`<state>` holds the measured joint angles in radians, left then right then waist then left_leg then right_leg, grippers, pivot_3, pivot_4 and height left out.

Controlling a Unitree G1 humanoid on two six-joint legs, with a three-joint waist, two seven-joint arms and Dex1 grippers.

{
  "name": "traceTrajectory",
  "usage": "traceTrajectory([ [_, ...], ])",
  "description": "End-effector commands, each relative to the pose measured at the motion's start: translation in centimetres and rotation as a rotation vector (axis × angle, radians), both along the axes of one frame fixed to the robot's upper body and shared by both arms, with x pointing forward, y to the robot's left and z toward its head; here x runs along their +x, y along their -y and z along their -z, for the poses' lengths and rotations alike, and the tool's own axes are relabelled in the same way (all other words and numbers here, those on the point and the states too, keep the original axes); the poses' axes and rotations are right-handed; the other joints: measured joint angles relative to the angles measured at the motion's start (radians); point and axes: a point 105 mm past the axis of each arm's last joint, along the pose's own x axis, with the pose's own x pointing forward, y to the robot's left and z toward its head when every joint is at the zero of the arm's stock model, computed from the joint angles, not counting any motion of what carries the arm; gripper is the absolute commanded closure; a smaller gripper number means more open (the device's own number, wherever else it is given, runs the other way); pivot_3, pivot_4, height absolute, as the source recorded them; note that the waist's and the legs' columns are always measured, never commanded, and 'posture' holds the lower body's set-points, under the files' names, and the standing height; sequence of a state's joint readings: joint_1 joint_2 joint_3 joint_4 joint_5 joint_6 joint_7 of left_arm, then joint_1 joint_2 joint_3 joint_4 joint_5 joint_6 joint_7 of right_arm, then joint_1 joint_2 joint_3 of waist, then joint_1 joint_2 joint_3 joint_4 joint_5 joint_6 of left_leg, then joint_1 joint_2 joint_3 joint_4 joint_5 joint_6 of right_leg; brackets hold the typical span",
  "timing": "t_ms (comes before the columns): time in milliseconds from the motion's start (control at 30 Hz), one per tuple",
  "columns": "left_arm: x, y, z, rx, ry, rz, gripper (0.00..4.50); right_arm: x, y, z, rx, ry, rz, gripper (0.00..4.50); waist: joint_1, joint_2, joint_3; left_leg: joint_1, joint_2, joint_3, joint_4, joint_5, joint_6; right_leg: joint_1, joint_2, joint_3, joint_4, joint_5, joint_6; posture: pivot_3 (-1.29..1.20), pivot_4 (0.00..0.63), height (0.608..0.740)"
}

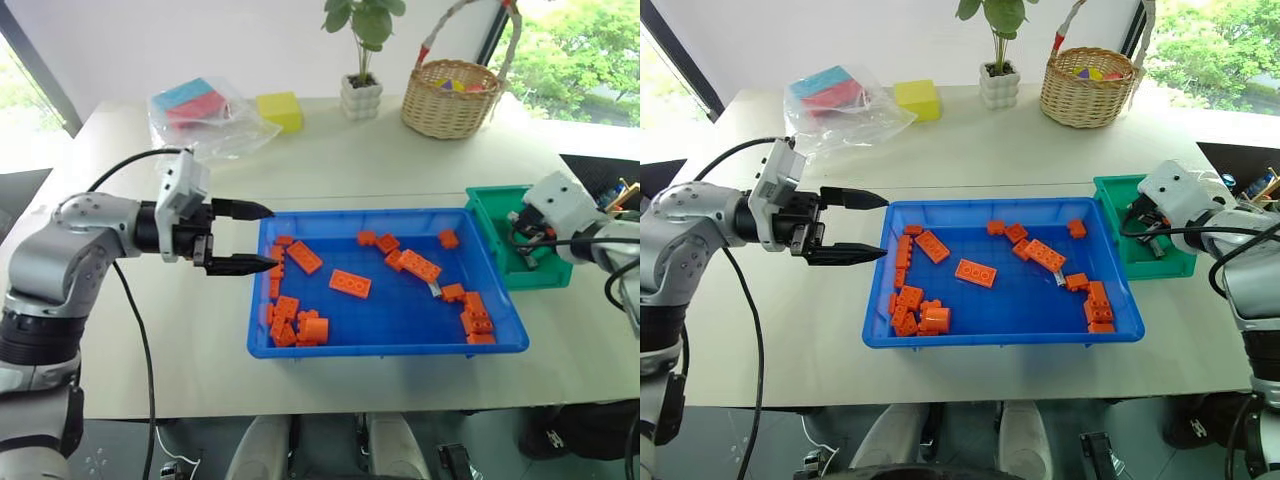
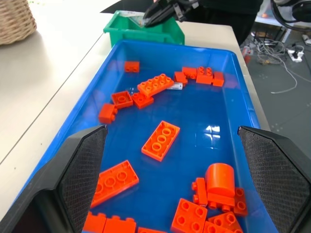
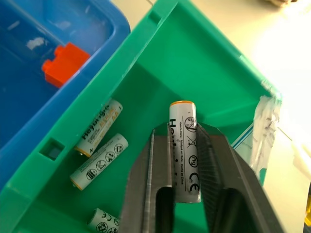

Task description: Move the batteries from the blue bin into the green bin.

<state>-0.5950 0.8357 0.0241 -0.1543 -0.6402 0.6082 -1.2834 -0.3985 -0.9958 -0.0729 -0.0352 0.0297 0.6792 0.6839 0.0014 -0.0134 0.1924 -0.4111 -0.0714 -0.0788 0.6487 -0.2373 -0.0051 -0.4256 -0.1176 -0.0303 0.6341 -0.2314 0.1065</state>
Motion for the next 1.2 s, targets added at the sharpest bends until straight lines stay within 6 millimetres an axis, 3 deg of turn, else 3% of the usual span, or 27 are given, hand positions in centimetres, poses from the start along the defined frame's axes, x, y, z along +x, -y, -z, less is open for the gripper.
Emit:
traceTrajectory([
  [33,0.0,0.0,-0.8,-0.003,0.042,0.010,0.00,0.3,-0.3,-1.1,-0.029,0.064,-0.001,1.89,0.001,0.000,0.000,0.000,0.000,0.000,0.000,0.000,0.000,0.000,0.000,0.000,0.000,0.000,0.000,0.00,0.150,0.702],
  [100,0.0,0.0,-0.8,-0.003,0.042,0.010,0.00,0.4,-0.5,-1.6,-0.025,0.090,-0.007,0.94,0.002,0.000,0.000,0.000,0.000,0.000,0.000,0.000,0.000,0.000,0.000,0.000,0.000,0.000,0.000,0.00,0.150,0.702],
  [267,0.0,-0.2,-0.8,0.000,0.038,0.005,0.00,0.1,-2.7,-5.3,0.140,0.190,-0.091,0.94,-0.002,0.000,0.000,0.000,0.000,0.000,0.000,0.000,0.000,0.000,0.000,0.000,0.000,0.000,0.000,0.00,0.150,0.702],
  [500,-0.2,-0.2,-0.6,0.001,0.031,0.003,0.00,-2.8,-8.6,-3.7,0.201,0.077,-0.245,0.94,0.003,0.000,0.000,0.000,0.000,-0.001,0.000,0.000,0.001,0.000,0.000,0.000,0.000,0.000,0.000,0.00,0.150,0.702],
  [633,-0.2,-0.1,-0.7,0.001,0.028,0.007,0.00,-4.1,-11.0,-2.5,0.244,0.009,-0.321,0.94,0.007,0.000,0.000,0.000,0.000,-0.001,0.001,0.000,0.001,0.000,0.000,0.000,0.000,0.000,0.000,0.00,0.150,0.702],
  [667,-0.1,-0.1,-0.7,0.001,0.028,0.009,0.00,-4.2,-11.2,-2.0,0.250,-0.007,-0.326,0.94,0.009,0.000,0.000,0.000,0.000,-0.001,0.001,0.000,0.001,0.000,0.000,0.000,0.000,0.000,0.000,0.00,0.150,0.702],
  [767,0.0,0.0,-0.8,0.002,0.031,0.012,0.00,-3.8,-11.2,-0.6,0.273,-0.049,-0.310,0.07,0.010,0.000,0.000,0.000,0.000,-0.001,0.001,-0.001,0.001,0.000,0.000,0.000,0.000,0.000,0.000,0.00,0.150,0.702],
  [1200,-0.1,-0.2,-0.9,0.002,0.044,-0.001,0.00,-2.5,-11.6,3.8,0.388,-0.178,-0.292,0.03,0.008,0.000,0.000,0.000,0.000,-0.001,0.001,0.000,0.001,0.000,0.000,0.000,0.000,0.000,0.000,0.00,0.150,0.702],
])
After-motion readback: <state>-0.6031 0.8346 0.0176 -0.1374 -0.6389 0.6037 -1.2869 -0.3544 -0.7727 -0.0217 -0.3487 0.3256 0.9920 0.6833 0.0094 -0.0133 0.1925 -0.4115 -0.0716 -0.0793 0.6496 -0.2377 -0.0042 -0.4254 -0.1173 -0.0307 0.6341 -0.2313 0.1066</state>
